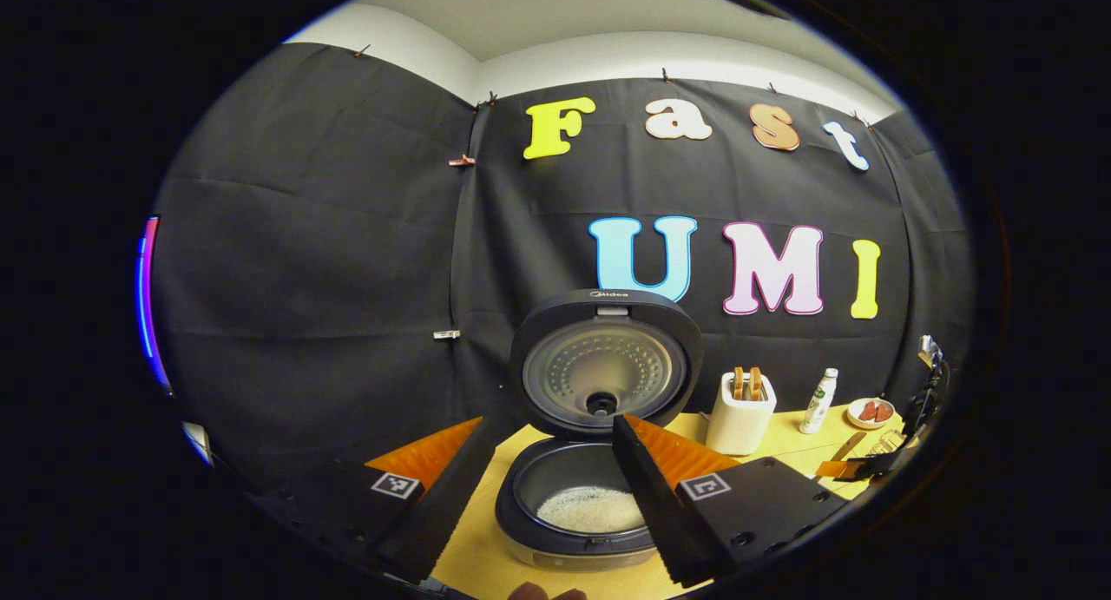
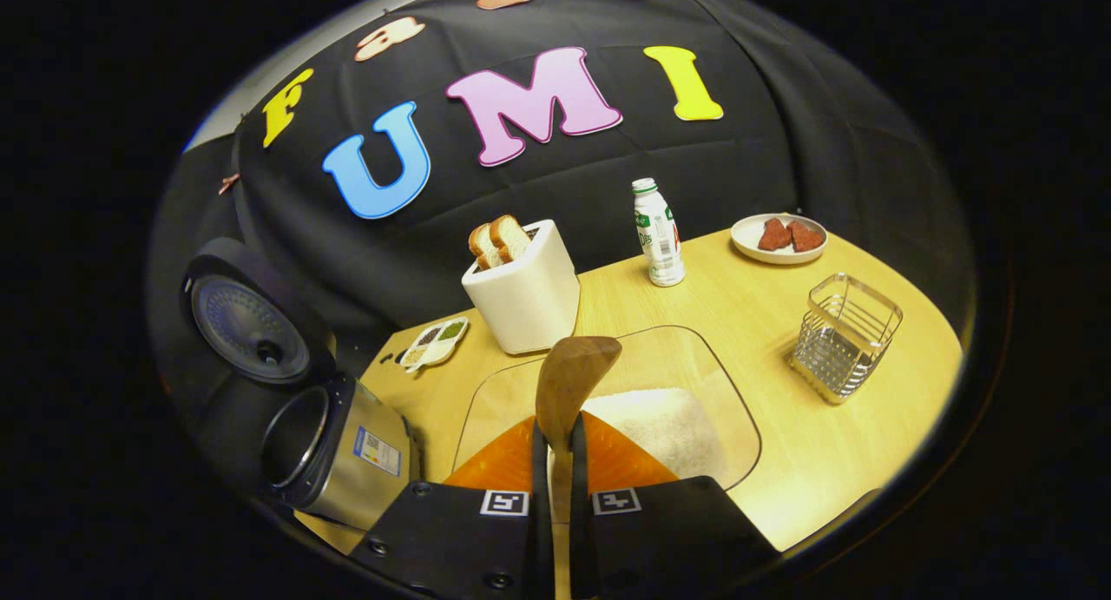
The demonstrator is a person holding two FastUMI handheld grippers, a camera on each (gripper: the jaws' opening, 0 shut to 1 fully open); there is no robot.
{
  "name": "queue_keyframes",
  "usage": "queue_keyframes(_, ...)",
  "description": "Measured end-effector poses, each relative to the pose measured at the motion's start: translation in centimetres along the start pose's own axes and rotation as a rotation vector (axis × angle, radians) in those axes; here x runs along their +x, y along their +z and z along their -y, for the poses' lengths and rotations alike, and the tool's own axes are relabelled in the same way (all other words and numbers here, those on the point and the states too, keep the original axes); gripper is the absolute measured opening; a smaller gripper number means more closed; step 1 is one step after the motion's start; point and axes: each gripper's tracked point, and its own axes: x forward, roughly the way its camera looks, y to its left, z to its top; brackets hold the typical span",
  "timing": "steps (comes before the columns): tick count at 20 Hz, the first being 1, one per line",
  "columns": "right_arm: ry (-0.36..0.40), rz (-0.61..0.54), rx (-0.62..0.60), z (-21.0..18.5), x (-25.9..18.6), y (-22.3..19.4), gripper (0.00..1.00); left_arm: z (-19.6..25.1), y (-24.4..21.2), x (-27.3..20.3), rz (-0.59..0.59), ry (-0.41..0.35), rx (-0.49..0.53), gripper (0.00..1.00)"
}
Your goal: Close the left gripper, press the button to open the rice cooker; take a wooden spoon from the chopstick holder with the right hand, scoop a spoonful of rice and pour it into the rice cooker, then put the wooden spoon back into the chopstick holder.
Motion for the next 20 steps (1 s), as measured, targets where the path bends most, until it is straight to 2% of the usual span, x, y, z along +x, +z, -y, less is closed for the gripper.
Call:
queue_keyframes(1,0.001,0.001,0.031,-0.2,0.1,0.0,0.12,0.0,0.0,0.0,0.000,-0.002,0.006,0.93)
queue_keyframes(2,0.003,0.005,0.046,-0.2,0.2,0.2,0.16,0.0,0.2,-0.1,0.002,-0.001,0.012,0.93)
queue_keyframes(3,0.006,0.015,0.057,-0.2,0.2,0.6,0.12,0.0,0.3,-0.2,0.006,0.000,0.015,0.93)
queue_keyframes(9,0.004,0.112,0.165,0.5,-1.2,4.1,0.12,-0.3,0.9,-0.4,0.010,0.009,0.024,0.93)
queue_keyframes(14,0.005,0.133,0.231,0.7,-1.6,5.6,0.11,-0.6,1.6,-0.4,0.023,0.016,0.032,0.93)
queue_keyframes(17,0.054,0.164,0.261,-1.7,-2.7,7.6,0.12,-0.9,1.5,-0.3,0.019,0.023,0.023,0.93)
queue_keyframes(20,0.139,0.180,0.246,-6.1,-3.6,9.0,0.12,-2.1,1.7,-0.1,0.025,0.049,0.015,0.93)
